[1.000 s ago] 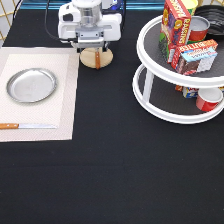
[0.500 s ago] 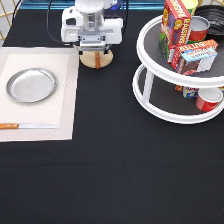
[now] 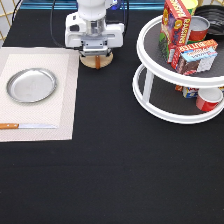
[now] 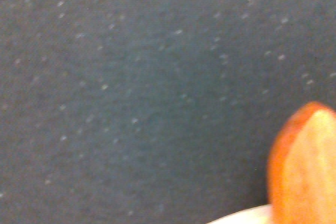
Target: Arrange plate and fork
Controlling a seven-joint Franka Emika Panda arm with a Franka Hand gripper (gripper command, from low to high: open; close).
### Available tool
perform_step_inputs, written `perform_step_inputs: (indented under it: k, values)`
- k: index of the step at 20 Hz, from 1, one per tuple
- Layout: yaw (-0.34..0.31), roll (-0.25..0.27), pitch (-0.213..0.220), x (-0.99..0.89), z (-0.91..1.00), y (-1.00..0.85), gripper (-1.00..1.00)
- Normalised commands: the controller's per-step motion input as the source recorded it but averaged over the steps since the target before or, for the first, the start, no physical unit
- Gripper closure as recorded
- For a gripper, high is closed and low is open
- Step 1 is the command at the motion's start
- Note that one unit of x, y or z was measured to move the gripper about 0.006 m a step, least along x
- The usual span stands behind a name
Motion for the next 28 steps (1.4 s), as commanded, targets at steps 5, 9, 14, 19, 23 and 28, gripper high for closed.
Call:
perform_step_inputs:
  k: [5, 9, 14, 19, 23, 28]
  values:
    - [0.000, -0.001, 0.000, -0.03, -0.04, 0.06, -1.00]
    - [0.000, 0.000, 0.000, -0.13, -0.19, 0.00, -1.00]
    - [0.000, 0.000, 0.000, -0.13, -0.19, 0.00, -1.00]
    - [0.000, 0.000, 0.000, -0.10, -0.08, 0.01, 1.00]
    - [0.000, 0.000, 0.000, -0.01, -0.18, 0.00, 1.00]
    - [0.000, 0.000, 0.000, 0.00, -0.10, 0.00, 1.00]
